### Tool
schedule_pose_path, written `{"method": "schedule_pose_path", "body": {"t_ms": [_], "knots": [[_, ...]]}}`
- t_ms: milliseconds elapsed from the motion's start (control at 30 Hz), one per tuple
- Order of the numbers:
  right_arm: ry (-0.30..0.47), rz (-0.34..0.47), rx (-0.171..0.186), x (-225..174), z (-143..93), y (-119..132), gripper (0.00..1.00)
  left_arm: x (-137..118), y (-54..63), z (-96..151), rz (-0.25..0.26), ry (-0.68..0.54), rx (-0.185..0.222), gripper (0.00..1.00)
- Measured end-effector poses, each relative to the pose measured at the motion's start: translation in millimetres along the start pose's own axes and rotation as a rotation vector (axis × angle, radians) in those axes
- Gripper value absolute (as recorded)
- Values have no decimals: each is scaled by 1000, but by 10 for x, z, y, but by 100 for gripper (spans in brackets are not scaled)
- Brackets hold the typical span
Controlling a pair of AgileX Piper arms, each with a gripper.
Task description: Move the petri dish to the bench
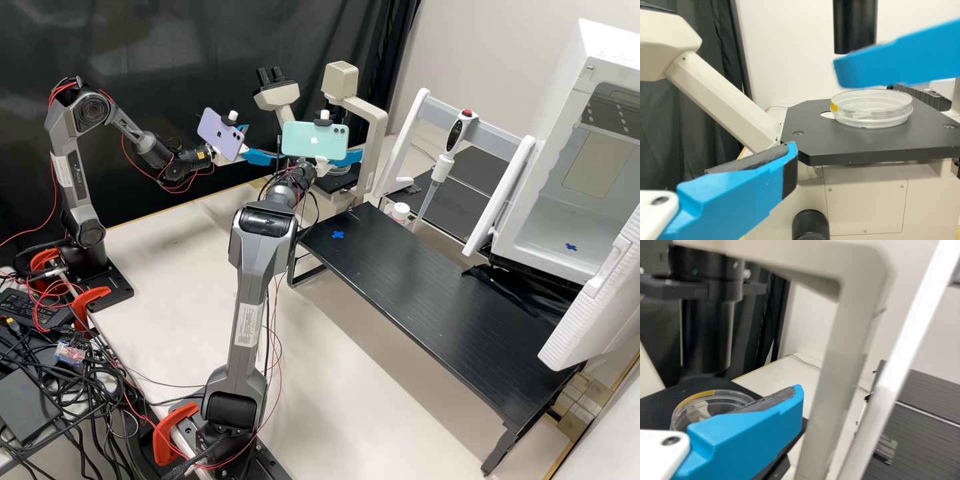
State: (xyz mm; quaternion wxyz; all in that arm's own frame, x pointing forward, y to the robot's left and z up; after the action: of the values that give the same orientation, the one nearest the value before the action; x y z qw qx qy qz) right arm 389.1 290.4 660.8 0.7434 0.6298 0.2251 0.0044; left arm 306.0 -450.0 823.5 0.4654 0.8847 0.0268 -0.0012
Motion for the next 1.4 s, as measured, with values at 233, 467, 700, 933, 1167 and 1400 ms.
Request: {"method": "schedule_pose_path", "body": {"t_ms": [233,467,700,933,1167,1400], "knots": [[34,-61,11,58,110,-235,100,0,0,0,0,0,0,100],[11,-72,8,72,275,-245,100,0,0,0,0,0,0,100],[-26,-55,22,98,374,-231,100,0,0,0,0,0,0,100],[-20,-43,4,108,353,-201,100,0,0,0,0,0,0,100],[-18,-40,8,112,345,-192,100,0,0,0,0,0,0,100],[-19,-40,12,111,347,-192,0,0,0,0,0,0,0,100]]}}
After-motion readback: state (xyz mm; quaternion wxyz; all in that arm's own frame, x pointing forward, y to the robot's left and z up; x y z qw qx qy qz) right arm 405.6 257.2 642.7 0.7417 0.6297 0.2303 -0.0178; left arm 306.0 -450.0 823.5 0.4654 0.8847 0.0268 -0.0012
